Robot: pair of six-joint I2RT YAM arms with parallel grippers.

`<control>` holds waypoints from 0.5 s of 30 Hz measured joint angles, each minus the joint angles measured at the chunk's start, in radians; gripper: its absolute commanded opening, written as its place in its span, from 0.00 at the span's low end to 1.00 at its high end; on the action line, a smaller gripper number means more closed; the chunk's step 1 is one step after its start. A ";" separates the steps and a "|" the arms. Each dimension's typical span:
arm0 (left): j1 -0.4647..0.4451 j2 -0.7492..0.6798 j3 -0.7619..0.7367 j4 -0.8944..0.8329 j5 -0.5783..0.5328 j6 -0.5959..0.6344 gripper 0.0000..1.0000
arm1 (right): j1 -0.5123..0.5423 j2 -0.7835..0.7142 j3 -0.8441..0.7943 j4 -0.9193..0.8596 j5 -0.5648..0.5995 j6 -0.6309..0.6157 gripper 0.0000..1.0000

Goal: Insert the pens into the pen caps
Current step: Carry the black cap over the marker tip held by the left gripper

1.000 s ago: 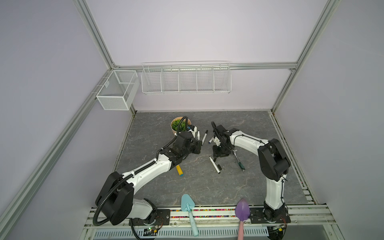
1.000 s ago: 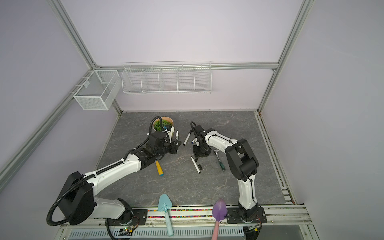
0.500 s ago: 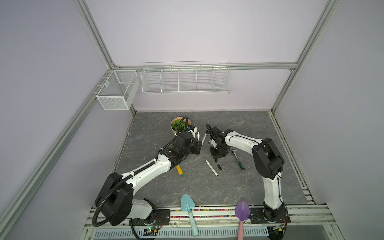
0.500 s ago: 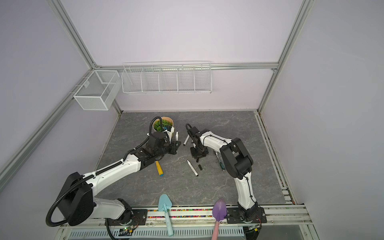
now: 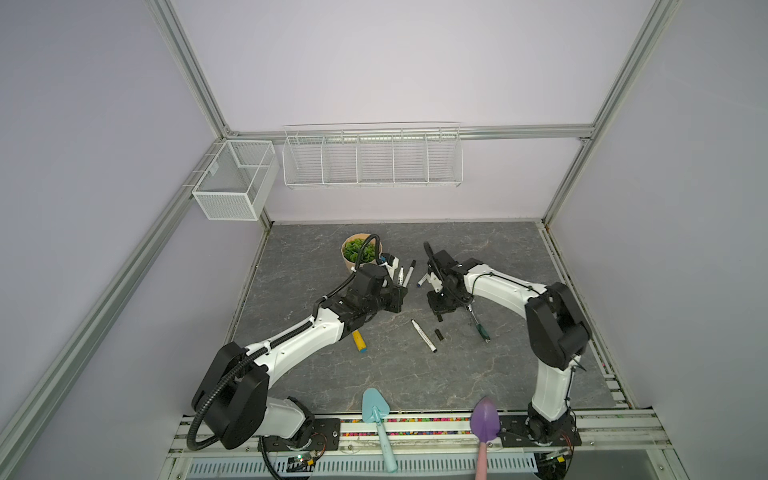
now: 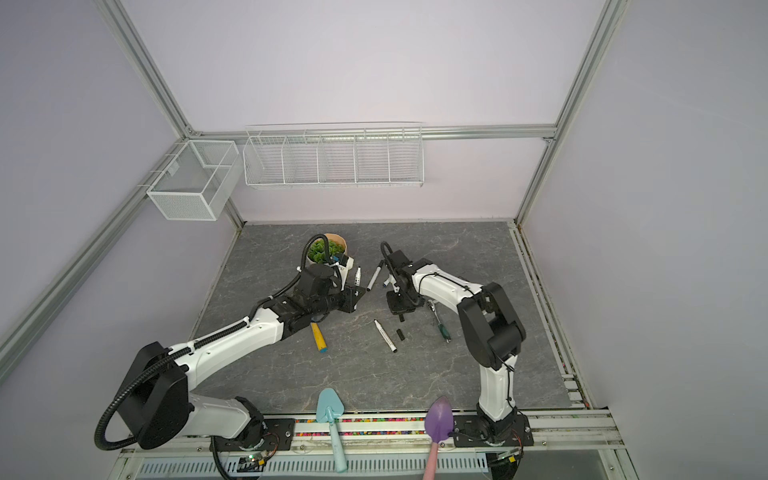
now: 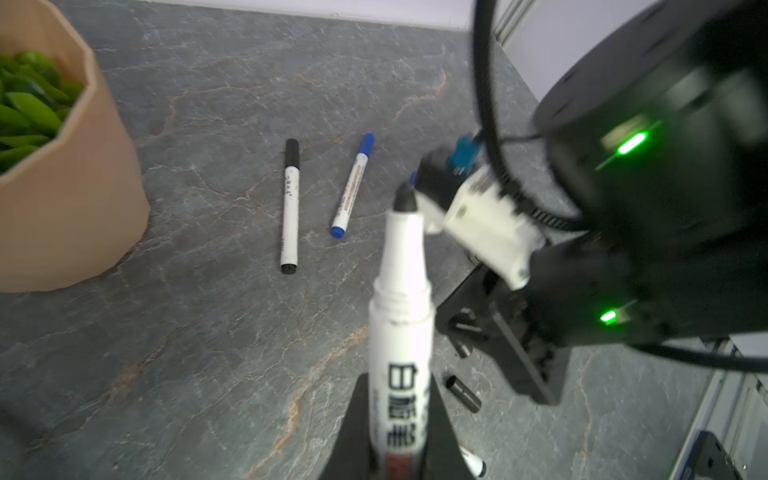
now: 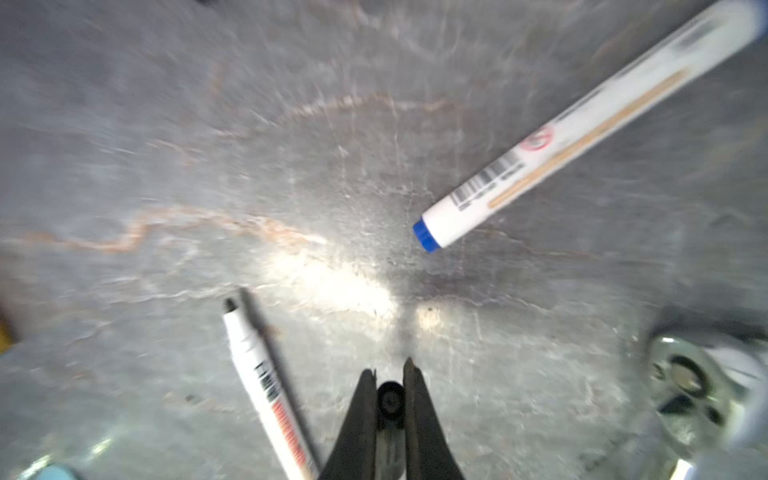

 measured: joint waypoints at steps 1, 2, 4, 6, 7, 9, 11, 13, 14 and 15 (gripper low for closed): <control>-0.011 0.008 0.002 -0.005 0.010 0.013 0.00 | -0.024 -0.064 -0.014 0.025 -0.028 0.005 0.07; -0.027 0.017 0.005 -0.009 0.019 0.030 0.00 | -0.049 -0.138 -0.027 0.058 -0.060 0.012 0.07; -0.063 0.031 0.009 -0.011 0.037 0.062 0.00 | -0.089 -0.259 -0.042 0.121 -0.104 0.026 0.07; -0.094 0.039 0.010 -0.003 0.061 0.084 0.00 | -0.114 -0.367 -0.057 0.191 -0.150 0.041 0.07; -0.106 0.041 0.010 0.004 0.078 0.091 0.00 | -0.118 -0.414 -0.064 0.227 -0.174 0.051 0.07; -0.119 0.042 0.010 0.022 0.104 0.094 0.00 | -0.118 -0.465 -0.072 0.281 -0.222 0.065 0.07; -0.121 0.042 0.010 0.048 0.123 0.094 0.00 | -0.116 -0.480 -0.074 0.323 -0.274 0.081 0.07; -0.121 0.044 0.010 0.068 0.136 0.091 0.00 | -0.116 -0.473 -0.081 0.348 -0.307 0.094 0.07; -0.122 0.045 0.010 0.079 0.140 0.090 0.00 | -0.116 -0.466 -0.086 0.353 -0.321 0.100 0.07; -0.122 0.046 0.010 0.086 0.144 0.090 0.00 | -0.116 -0.460 -0.090 0.355 -0.330 0.105 0.07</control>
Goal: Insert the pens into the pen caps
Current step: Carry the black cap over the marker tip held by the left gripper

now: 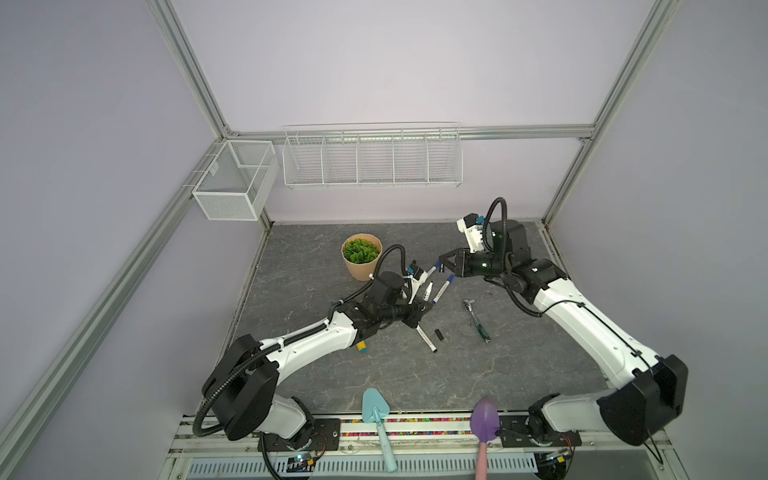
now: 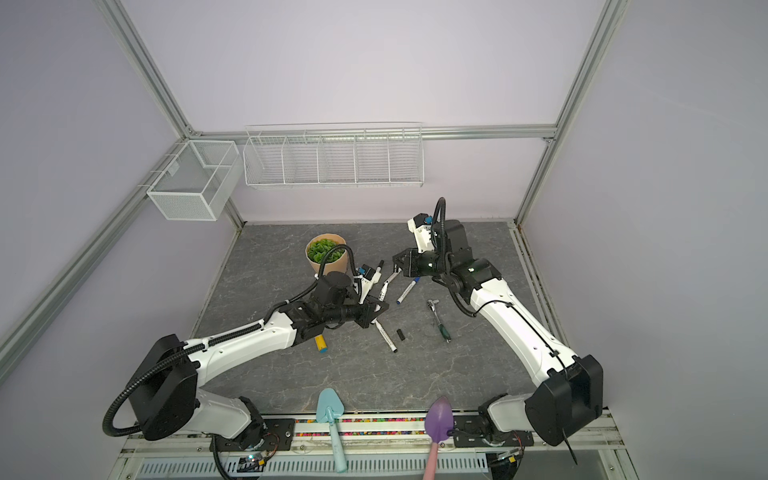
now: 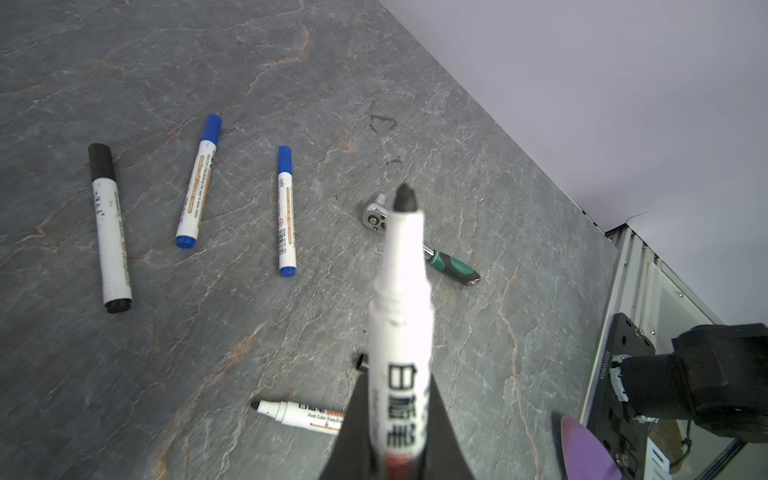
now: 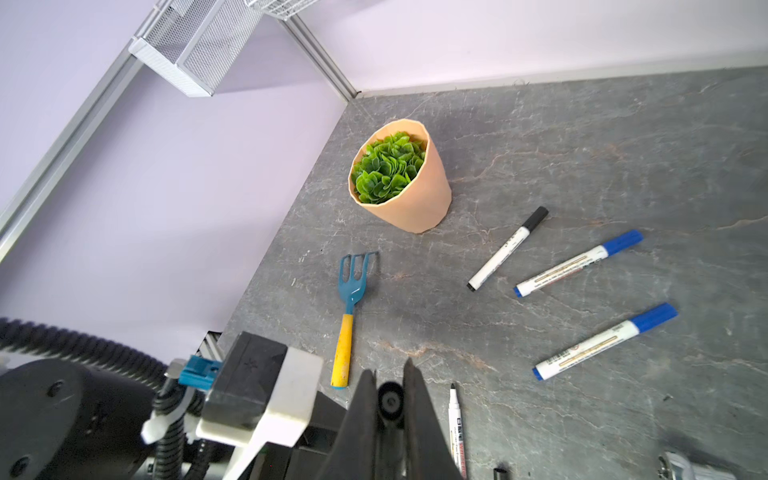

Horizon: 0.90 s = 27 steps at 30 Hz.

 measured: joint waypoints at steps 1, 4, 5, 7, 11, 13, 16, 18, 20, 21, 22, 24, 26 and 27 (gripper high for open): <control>0.000 0.000 0.000 0.008 0.004 0.000 0.00 | 0.000 0.008 -0.006 0.002 -0.010 0.005 0.07; 0.000 0.000 0.000 0.027 0.012 -0.001 0.00 | 0.000 0.024 -0.023 0.010 -0.031 0.015 0.07; -0.001 0.000 0.000 0.034 0.014 -0.001 0.00 | 0.000 0.027 -0.030 0.014 -0.037 0.020 0.07; -0.002 0.000 0.000 0.044 0.015 -0.001 0.00 | 0.000 0.031 -0.042 0.027 -0.044 0.027 0.07; -0.002 0.000 0.000 0.052 0.015 -0.002 0.00 | 0.000 0.032 -0.050 0.043 -0.048 0.038 0.08; -0.002 0.000 0.000 0.053 0.015 -0.003 0.00 | 0.000 0.032 -0.050 0.052 -0.047 0.039 0.07; -0.002 0.000 0.000 0.053 0.016 -0.004 0.00 | 0.000 0.032 -0.050 0.060 -0.047 0.041 0.07; -0.002 0.000 0.000 0.053 0.019 -0.004 0.00 | 0.000 0.032 -0.050 0.062 -0.046 0.042 0.07; -0.002 0.000 0.000 0.053 0.021 -0.004 0.00 | 0.000 0.032 -0.050 0.065 -0.047 0.042 0.07; -0.002 0.000 0.000 0.053 0.022 -0.005 0.00 | 0.000 0.032 -0.050 0.066 -0.047 0.042 0.07; -0.002 0.000 0.000 0.053 0.022 -0.005 0.00 | 0.000 0.032 -0.050 0.066 -0.047 0.042 0.07; -0.002 0.000 0.000 0.053 0.023 -0.005 0.00 | 0.000 0.032 -0.050 0.066 -0.051 0.043 0.07; -0.002 0.000 0.000 0.053 0.022 -0.005 0.00 | 0.000 0.032 -0.050 0.068 -0.053 0.044 0.07; -0.002 0.000 0.000 0.053 0.022 -0.005 0.00 | 0.000 0.032 -0.050 0.069 -0.055 0.046 0.07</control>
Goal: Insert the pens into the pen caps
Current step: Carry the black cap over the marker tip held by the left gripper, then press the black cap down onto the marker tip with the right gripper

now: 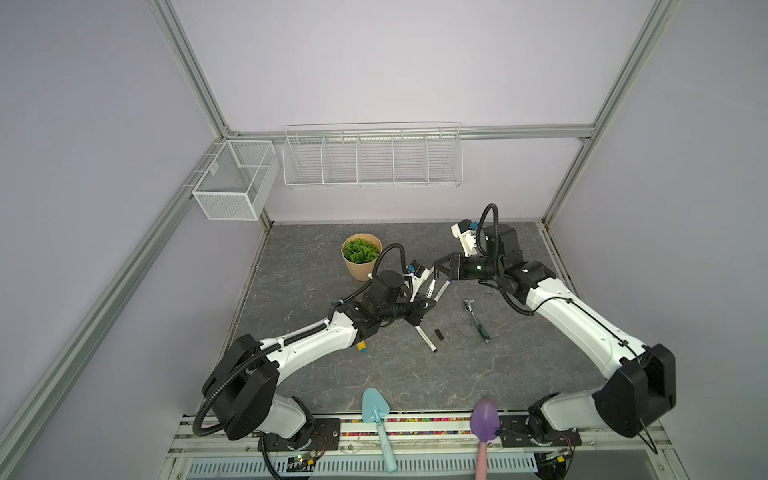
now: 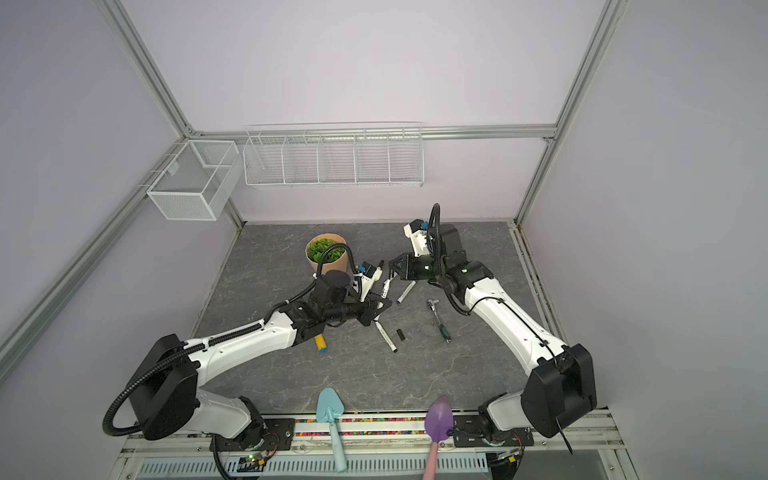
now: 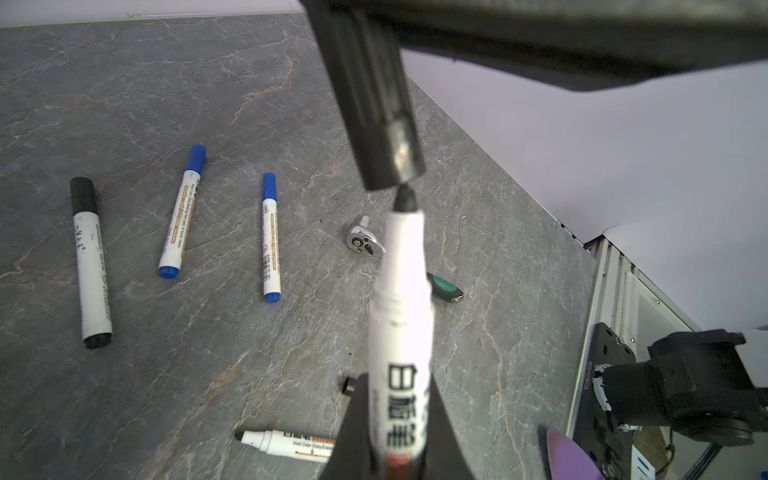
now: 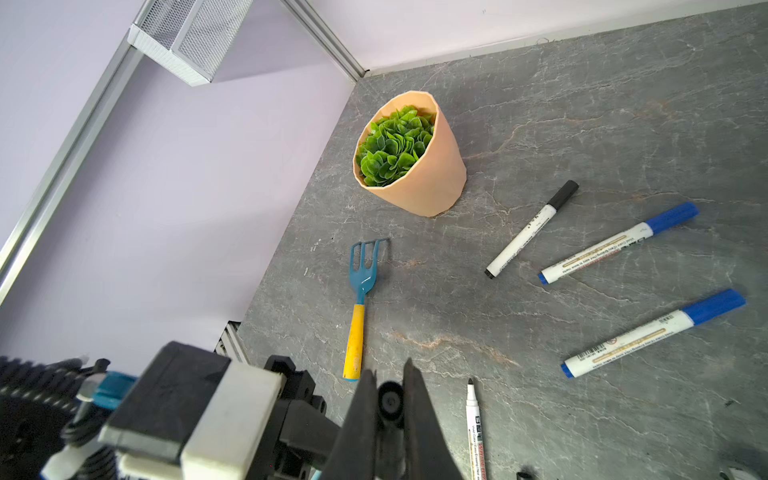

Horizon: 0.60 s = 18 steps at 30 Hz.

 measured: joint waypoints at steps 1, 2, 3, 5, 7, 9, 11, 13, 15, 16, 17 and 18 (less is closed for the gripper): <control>0.000 0.000 0.000 0.000 0.000 0.000 0.00 | 0.000 0.000 0.000 0.000 -0.003 0.000 0.07; 0.000 0.000 0.000 0.000 0.000 0.001 0.00 | 0.000 0.000 0.000 0.001 -0.005 0.001 0.07; 0.000 0.000 0.000 0.000 0.000 0.001 0.00 | 0.000 0.000 0.000 0.002 -0.010 0.002 0.07; 0.000 0.000 0.000 -0.001 0.000 0.001 0.00 | 0.000 0.000 0.000 0.003 -0.018 0.005 0.07; 0.000 0.000 0.000 -0.002 -0.001 0.002 0.00 | 0.000 0.000 0.000 0.003 -0.024 0.008 0.07; 0.000 0.000 0.002 -0.003 -0.001 0.002 0.00 | 0.000 0.000 -0.004 0.004 -0.027 0.008 0.07; 0.000 0.000 0.002 -0.004 -0.003 0.001 0.00 | 0.000 0.000 -0.016 0.005 -0.034 0.011 0.07; 0.000 0.002 0.002 -0.009 -0.004 0.002 0.00 | 0.001 -0.003 -0.033 0.006 -0.043 0.015 0.07; -0.002 0.003 0.002 -0.016 -0.004 0.002 0.00 | 0.002 -0.013 -0.053 0.012 -0.048 0.016 0.07; -0.003 0.005 0.002 -0.018 -0.004 0.002 0.00 | 0.002 -0.021 -0.063 0.013 -0.048 0.018 0.07; -0.005 0.006 0.002 -0.018 -0.003 0.002 0.00 | 0.002 -0.030 -0.072 0.017 -0.048 0.019 0.07; -0.006 0.006 0.002 -0.016 -0.004 0.002 0.00 | 0.002 -0.039 -0.079 0.019 -0.049 0.019 0.07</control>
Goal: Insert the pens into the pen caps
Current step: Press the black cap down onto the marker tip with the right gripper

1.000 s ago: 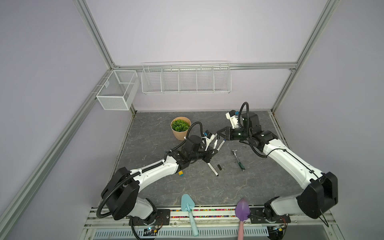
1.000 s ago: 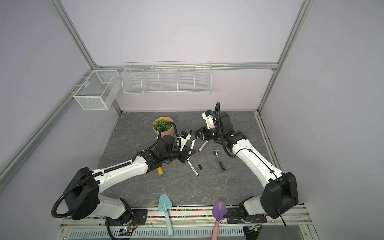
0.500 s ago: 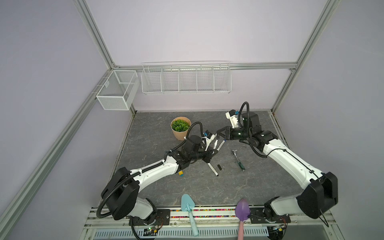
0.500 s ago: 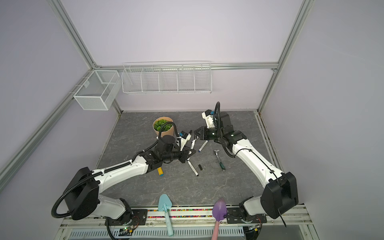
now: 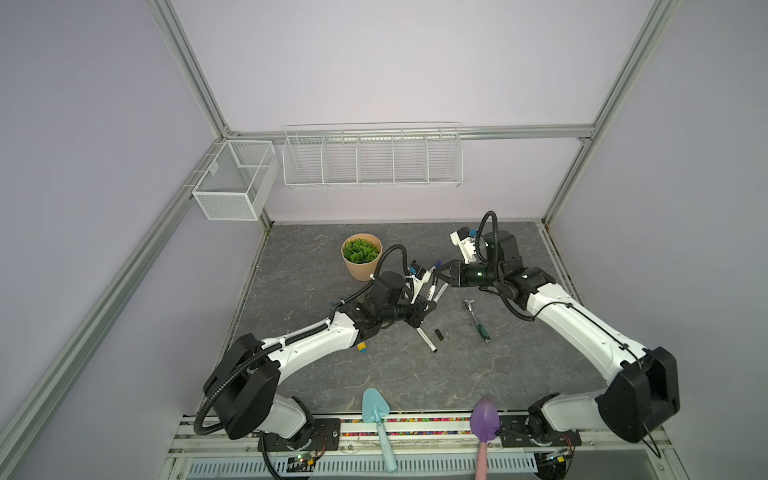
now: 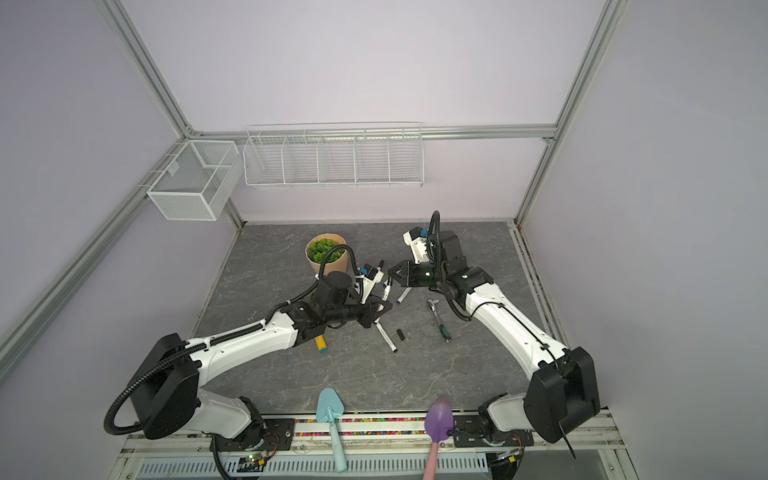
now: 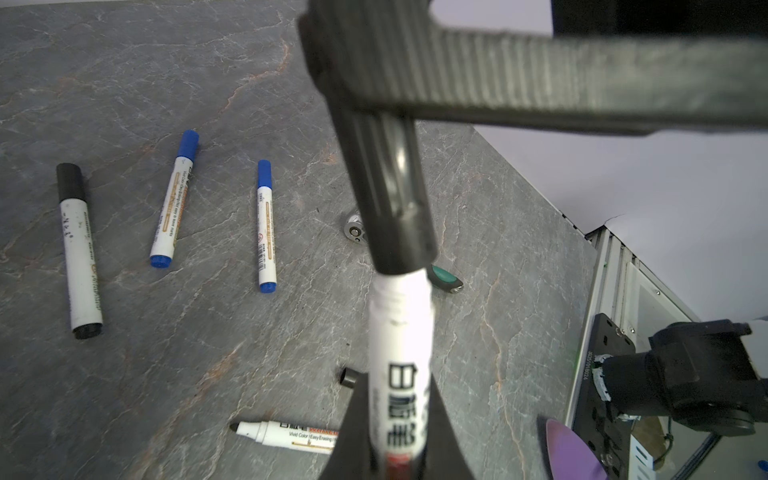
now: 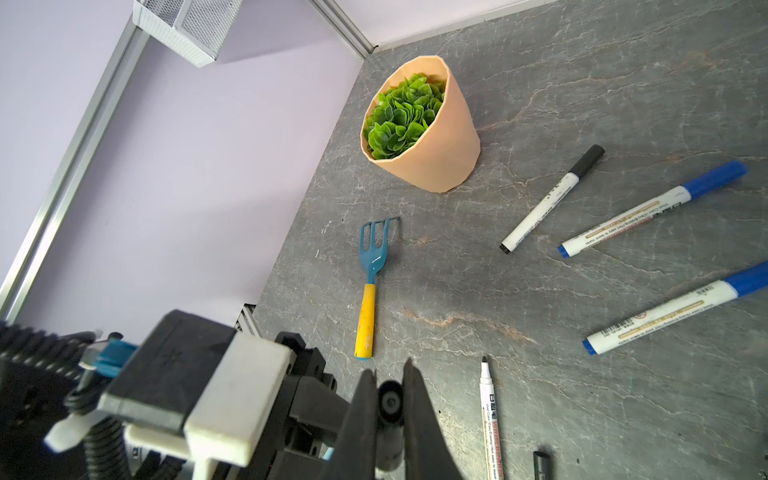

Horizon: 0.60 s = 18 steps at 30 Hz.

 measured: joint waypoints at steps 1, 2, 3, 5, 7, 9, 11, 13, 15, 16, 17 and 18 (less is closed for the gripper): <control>0.000 0.000 0.000 0.005 0.000 0.000 0.00 | 0.000 -0.009 -0.007 0.003 -0.002 0.001 0.07; 0.000 0.000 0.000 0.011 0.000 0.000 0.00 | 0.000 -0.019 -0.013 0.007 -0.006 0.001 0.07; 0.000 0.000 0.000 0.016 0.000 -0.001 0.00 | -0.001 -0.027 -0.018 0.012 -0.011 0.001 0.07; 0.001 0.000 0.000 0.035 0.000 -0.002 0.00 | -0.006 -0.038 -0.024 0.023 -0.023 0.000 0.07; 0.003 0.000 0.000 0.063 -0.003 0.001 0.00 | -0.013 -0.042 -0.024 0.030 -0.043 -0.005 0.08; 0.004 0.000 0.001 0.079 -0.012 0.013 0.00 | -0.016 -0.042 -0.021 0.040 -0.061 -0.021 0.09; 0.003 0.000 0.001 0.089 -0.030 0.042 0.00 | -0.018 -0.040 -0.005 0.026 -0.073 -0.058 0.11; 0.002 -0.001 0.001 0.109 -0.053 0.077 0.00 | -0.017 -0.037 0.022 -0.001 -0.074 -0.098 0.12; 0.001 -0.003 0.000 0.140 -0.078 0.116 0.00 | -0.013 -0.035 0.053 -0.023 -0.066 -0.139 0.12; 0.001 -0.005 -0.003 0.166 -0.091 0.136 0.00 | -0.012 -0.035 0.067 -0.028 -0.064 -0.154 0.13; 0.001 -0.007 -0.010 0.195 -0.101 0.151 0.00 | -0.010 -0.035 0.080 -0.033 -0.062 -0.169 0.13; 0.001 -0.008 -0.019 0.222 -0.108 0.162 0.00 | -0.007 -0.036 0.092 -0.039 -0.060 -0.179 0.14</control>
